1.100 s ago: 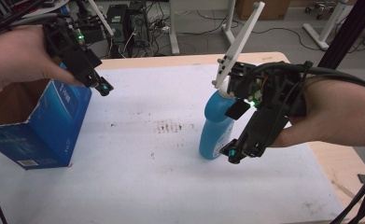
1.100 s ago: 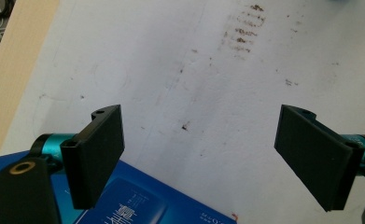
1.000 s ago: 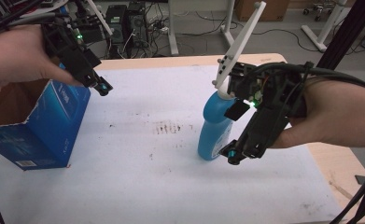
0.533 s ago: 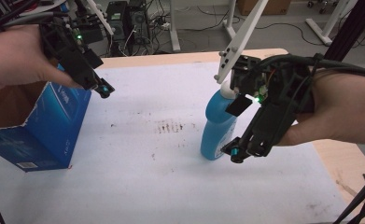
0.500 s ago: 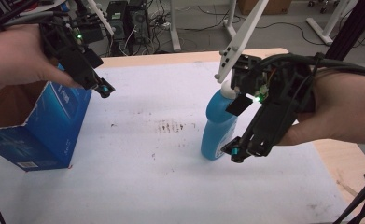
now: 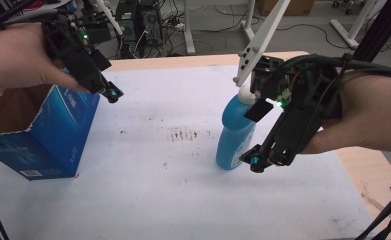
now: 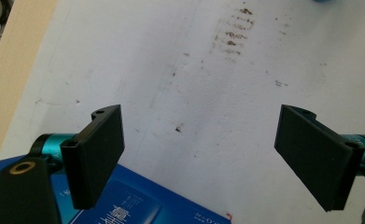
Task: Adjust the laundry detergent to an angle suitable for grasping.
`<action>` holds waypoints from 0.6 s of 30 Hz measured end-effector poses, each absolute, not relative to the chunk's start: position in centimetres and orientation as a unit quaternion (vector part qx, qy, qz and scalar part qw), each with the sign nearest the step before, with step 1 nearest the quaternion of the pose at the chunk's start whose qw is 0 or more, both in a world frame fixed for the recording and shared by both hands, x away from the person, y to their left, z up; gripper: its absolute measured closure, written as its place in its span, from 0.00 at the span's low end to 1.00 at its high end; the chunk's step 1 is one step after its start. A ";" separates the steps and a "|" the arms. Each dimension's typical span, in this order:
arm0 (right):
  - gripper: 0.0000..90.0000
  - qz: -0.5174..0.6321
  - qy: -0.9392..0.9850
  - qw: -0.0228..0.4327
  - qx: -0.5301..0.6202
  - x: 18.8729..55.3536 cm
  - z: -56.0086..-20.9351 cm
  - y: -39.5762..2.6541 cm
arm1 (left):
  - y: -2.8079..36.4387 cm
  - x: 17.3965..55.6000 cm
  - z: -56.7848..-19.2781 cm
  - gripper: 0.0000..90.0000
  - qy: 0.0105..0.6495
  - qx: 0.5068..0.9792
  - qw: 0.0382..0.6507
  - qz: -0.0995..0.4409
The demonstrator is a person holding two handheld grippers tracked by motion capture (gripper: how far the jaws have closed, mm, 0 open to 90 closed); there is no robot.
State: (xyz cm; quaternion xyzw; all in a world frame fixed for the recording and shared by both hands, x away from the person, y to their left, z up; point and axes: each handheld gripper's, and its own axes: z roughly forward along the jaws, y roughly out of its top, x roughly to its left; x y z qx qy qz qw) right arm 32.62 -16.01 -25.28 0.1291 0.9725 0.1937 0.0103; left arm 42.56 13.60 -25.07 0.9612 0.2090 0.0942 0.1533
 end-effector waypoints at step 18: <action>0.21 0.200 0.971 0.013 0.130 32.3 -24.8 -16.2 | 13.6 41.7 -24.4 0.18 0.202 0.961 0.162 0.099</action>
